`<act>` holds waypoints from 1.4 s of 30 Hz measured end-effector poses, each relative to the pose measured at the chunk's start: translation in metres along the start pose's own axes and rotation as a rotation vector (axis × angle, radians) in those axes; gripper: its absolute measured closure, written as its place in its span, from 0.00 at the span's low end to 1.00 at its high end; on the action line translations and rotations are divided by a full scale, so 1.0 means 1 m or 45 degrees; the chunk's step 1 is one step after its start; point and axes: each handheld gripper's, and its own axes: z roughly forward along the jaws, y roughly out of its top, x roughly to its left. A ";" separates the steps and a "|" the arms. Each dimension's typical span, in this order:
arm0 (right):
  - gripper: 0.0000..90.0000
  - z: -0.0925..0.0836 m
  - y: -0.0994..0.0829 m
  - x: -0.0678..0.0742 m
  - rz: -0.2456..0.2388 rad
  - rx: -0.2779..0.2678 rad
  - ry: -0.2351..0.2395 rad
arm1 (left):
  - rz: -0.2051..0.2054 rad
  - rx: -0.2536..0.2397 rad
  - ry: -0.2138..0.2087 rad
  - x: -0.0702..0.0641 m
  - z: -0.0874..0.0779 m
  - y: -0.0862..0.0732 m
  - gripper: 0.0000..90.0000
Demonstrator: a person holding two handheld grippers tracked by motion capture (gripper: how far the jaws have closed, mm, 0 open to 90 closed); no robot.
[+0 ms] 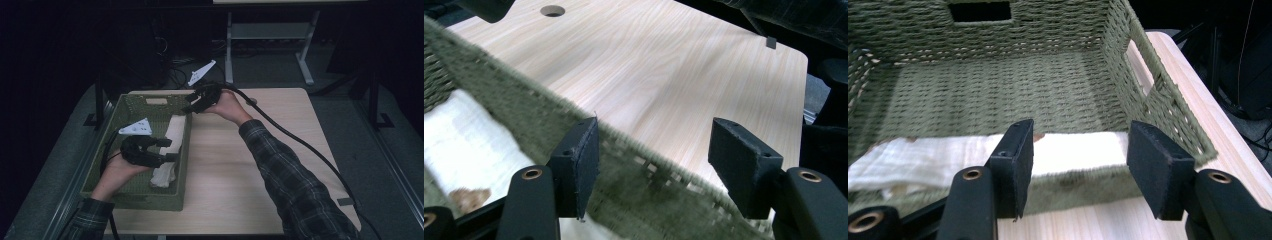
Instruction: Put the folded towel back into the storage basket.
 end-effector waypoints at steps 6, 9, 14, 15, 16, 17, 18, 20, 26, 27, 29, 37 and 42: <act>0.47 -0.026 -0.015 0.005 0.014 -0.038 0.004 | 0.029 0.015 -0.001 -0.016 0.018 0.017 0.40; 0.47 -0.037 -0.025 0.007 0.006 -0.040 0.000 | 0.041 0.028 -0.006 -0.024 0.028 0.025 0.40; 0.46 -0.052 -0.043 0.007 0.021 -0.066 -0.004 | 0.055 0.044 -0.017 -0.034 0.045 0.034 0.40; 0.46 -0.055 -0.047 0.007 0.015 -0.070 -0.005 | 0.055 0.046 -0.018 -0.036 0.048 0.036 0.40; 0.46 -0.058 -0.050 0.008 0.026 -0.073 -0.006 | 0.058 0.048 -0.019 -0.037 0.051 0.038 0.40; 0.46 -0.061 -0.054 0.008 0.024 -0.073 -0.009 | 0.061 0.048 -0.021 -0.039 0.054 0.040 0.39; 0.45 -0.063 -0.058 0.008 0.026 -0.077 -0.011 | 0.066 0.049 -0.025 -0.041 0.057 0.042 0.39; 0.45 -0.069 -0.066 0.009 0.040 -0.079 -0.017 | 0.063 0.043 -0.036 -0.044 0.064 0.045 0.39; 0.44 -0.087 -0.092 0.012 0.070 -0.086 -0.051 | 0.099 0.067 -0.063 -0.057 0.088 0.055 0.37; 0.44 -0.089 -0.095 0.012 0.067 -0.086 -0.057 | 0.109 0.072 -0.064 -0.059 0.092 0.057 0.37; 0.43 -0.094 -0.106 0.013 0.096 -0.087 -0.064 | 0.108 0.072 -0.069 -0.065 0.100 0.059 0.36; 0.38 -0.103 -0.140 0.018 0.154 -0.077 -0.088 | 0.117 0.080 -0.055 -0.080 0.136 0.056 0.28; 0.32 -0.104 -0.165 0.021 0.213 -0.073 -0.111 | 0.138 0.086 -0.043 -0.088 0.156 0.047 0.25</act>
